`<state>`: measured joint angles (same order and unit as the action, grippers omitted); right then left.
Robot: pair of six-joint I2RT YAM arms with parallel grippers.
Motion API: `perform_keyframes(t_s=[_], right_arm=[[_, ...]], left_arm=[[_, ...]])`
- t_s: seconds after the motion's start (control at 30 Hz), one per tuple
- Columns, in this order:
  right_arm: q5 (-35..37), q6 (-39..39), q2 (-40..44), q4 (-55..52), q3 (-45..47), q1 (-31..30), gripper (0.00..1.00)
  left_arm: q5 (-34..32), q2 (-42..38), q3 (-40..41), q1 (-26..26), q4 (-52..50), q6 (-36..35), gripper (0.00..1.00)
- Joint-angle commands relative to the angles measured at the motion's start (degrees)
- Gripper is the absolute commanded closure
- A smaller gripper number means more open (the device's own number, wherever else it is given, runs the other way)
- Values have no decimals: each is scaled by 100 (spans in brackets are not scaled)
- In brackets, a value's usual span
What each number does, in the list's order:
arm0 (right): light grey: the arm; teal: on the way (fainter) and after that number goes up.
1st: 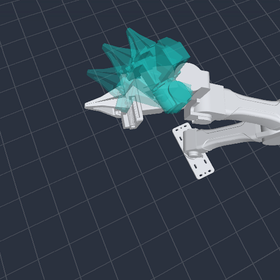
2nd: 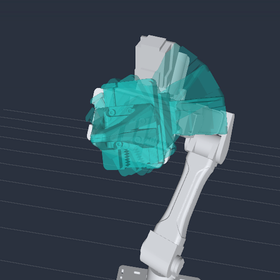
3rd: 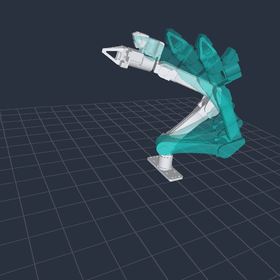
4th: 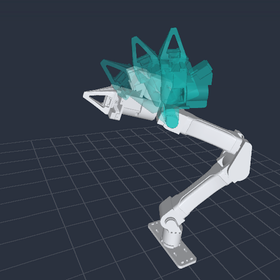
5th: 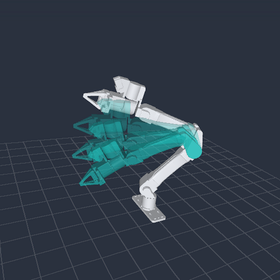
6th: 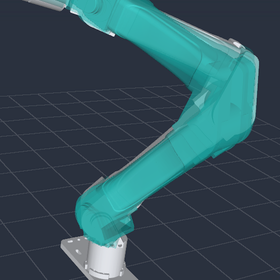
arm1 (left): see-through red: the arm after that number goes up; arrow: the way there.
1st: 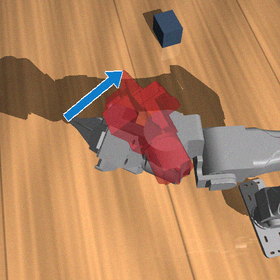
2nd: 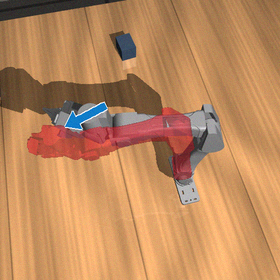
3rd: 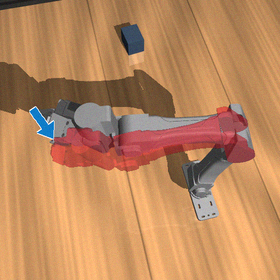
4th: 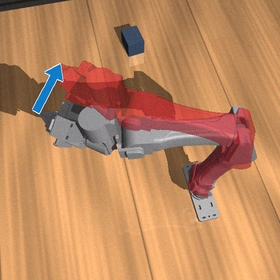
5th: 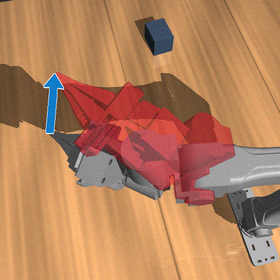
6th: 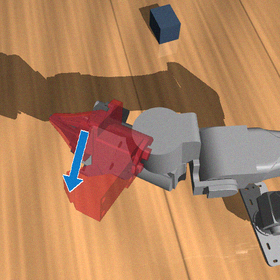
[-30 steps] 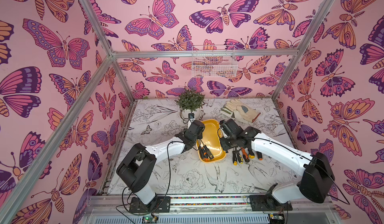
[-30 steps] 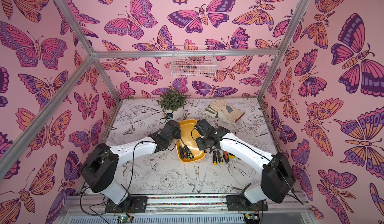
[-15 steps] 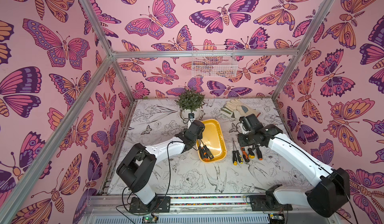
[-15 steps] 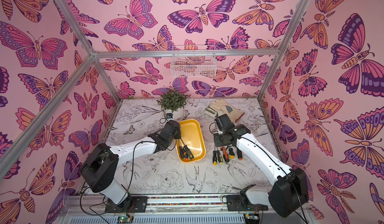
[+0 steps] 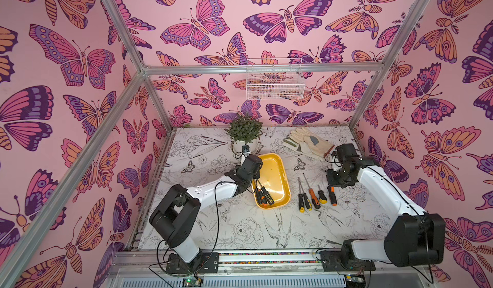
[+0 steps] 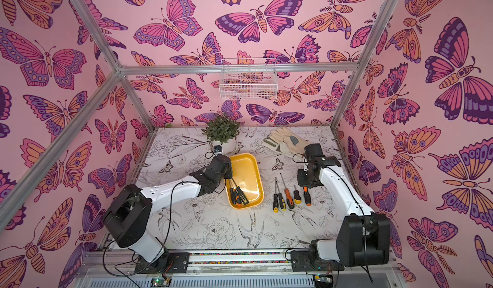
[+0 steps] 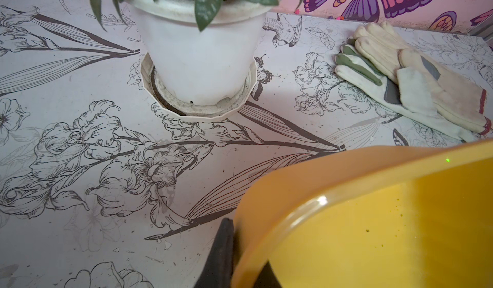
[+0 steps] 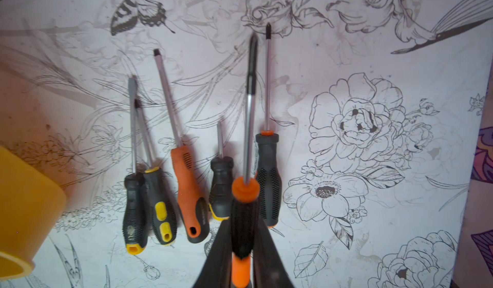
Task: Take out the screwdriver from the storage box
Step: Place the screwdriver at the center of the board.
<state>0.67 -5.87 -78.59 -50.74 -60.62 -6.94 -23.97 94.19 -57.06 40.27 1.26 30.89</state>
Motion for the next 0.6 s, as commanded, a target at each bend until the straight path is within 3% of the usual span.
perform_keyframes(t_s=[0.0, 0.27, 0.57], right_arm=[[-112, 131, -206, -79, 29, 90, 100], [66, 165, -721, 29, 9, 135, 100], [349, 174, -902, 62, -48, 692, 100]], left_arm=[[19, -197, 98, -46, 45, -5, 100], [73, -200, 126, -94, 58, 33, 100], [116, -177, 98, -99, 59, 23, 100]])
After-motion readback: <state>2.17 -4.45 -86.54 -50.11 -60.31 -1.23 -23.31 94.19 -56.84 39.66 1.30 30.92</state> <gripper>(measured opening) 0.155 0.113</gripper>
